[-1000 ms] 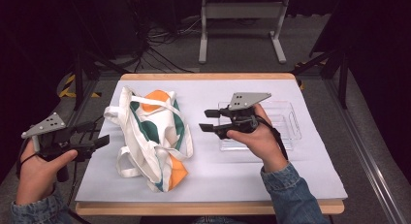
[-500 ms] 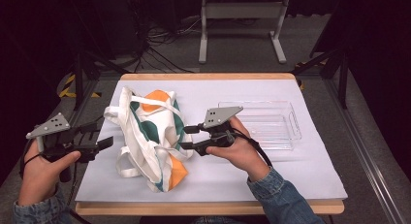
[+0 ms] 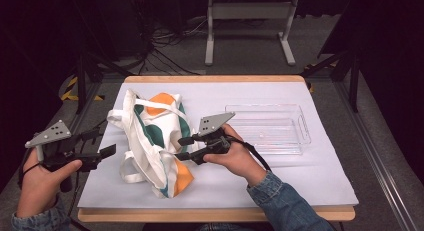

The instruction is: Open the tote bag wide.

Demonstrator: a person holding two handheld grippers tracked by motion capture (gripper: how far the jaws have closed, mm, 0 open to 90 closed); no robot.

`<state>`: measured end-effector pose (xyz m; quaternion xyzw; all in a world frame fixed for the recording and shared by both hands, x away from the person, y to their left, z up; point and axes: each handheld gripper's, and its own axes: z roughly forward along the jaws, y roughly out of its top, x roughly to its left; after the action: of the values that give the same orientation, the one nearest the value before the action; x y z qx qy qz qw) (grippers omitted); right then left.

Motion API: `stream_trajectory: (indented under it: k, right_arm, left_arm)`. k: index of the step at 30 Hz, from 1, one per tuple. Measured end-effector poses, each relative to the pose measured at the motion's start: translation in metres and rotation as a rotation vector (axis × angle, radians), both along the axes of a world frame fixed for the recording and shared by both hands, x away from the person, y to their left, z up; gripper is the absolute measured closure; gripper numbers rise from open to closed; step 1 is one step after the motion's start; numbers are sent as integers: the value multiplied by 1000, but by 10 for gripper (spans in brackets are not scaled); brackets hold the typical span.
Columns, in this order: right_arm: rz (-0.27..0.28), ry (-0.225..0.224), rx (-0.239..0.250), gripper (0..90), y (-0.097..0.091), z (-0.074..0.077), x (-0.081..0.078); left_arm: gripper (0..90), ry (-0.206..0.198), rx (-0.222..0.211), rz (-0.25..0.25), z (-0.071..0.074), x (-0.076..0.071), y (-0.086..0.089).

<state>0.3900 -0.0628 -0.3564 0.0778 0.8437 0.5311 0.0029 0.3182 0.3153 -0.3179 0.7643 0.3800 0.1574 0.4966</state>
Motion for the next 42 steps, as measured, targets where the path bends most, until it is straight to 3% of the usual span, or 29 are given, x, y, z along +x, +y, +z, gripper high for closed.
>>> stream_trajectory:
  k: [10,15,19,21,22,23,24,27,31,35,40,42]
  right_arm:
    - [16,2,-36,560,5,-10,3]
    - [26,11,-62,681,8,-14,1]
    - [28,-2,-75,837,8,-14,-1]
    - [23,-2,-73,899,7,-13,-1]
    - [23,7,-68,899,6,-13,-1]
    - [22,11,-65,900,5,-12,-2]
    - [20,10,-63,900,4,-11,-2]
    - [21,11,-59,900,4,-10,-2]
    - [21,10,-58,900,4,-9,-3]
    - [22,6,-59,900,4,-9,-4]
    - [19,5,-56,900,3,-8,-4]
    - [19,4,-56,900,3,-8,-4]
  left_arm:
    - [136,8,16,-9,-1,-2,-1]
    - [136,3,17,-13,0,-1,-3]
    - [133,5,27,-30,0,0,-6]
    - [122,8,44,-57,-1,0,-7]
    - [113,8,44,-57,-1,0,-7]
    - [103,7,79,-107,-2,-1,-11]
    - [103,12,89,-123,-2,-2,-12]
    - [108,7,108,-150,-2,-3,-16]
    - [134,35,138,-195,-6,-3,-21]
    - [216,84,151,-221,-11,0,-24]
    - [280,150,150,-242,-17,4,-27]
    - [336,158,149,-246,-19,5,-27]
